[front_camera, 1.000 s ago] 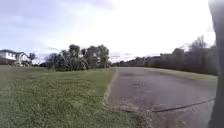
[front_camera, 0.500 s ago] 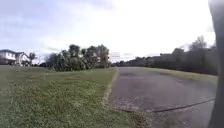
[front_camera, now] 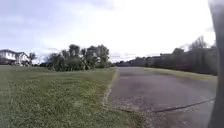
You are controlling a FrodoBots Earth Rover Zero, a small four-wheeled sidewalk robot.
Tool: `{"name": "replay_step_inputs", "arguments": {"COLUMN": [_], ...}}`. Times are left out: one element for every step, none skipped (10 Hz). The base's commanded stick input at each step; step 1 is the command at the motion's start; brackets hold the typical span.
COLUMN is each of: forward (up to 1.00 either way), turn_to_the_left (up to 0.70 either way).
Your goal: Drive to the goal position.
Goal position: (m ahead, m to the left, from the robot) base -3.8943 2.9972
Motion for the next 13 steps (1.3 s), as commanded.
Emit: {"name": "replay_step_inputs", "arguments": {"forward": [0.0,0.0,0.02,0.03,0.0,0.0,0.0,0.0,0.0,0.0,0.0,0.0,0.01], "turn_to_the_left": [0.0,0.0,0.0,0.0,0.0,0.0,0.0,0.0,0.0,0.0,0.0,0.0,0.0]}}
